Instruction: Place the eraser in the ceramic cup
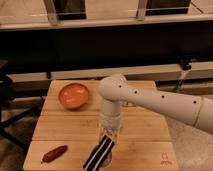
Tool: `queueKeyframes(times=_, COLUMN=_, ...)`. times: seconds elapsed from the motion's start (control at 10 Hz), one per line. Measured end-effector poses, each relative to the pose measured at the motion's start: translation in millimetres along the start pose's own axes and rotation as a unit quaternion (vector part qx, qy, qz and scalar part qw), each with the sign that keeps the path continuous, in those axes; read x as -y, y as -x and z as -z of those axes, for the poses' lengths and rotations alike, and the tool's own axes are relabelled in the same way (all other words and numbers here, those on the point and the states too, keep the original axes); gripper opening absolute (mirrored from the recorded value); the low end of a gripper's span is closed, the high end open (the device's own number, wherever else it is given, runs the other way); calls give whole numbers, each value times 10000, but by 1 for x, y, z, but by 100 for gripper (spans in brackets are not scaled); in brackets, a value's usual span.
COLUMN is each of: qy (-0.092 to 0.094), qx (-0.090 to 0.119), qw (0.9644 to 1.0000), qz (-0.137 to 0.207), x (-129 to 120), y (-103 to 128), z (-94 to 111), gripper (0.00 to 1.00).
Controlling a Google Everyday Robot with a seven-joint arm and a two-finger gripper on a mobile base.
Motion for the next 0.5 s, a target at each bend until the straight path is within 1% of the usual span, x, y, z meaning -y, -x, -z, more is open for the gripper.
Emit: queueKeyframes(times=0.5, qy=29, qx=84, qw=9999, qz=51, x=6, y=-4, z=-6, gripper=4)
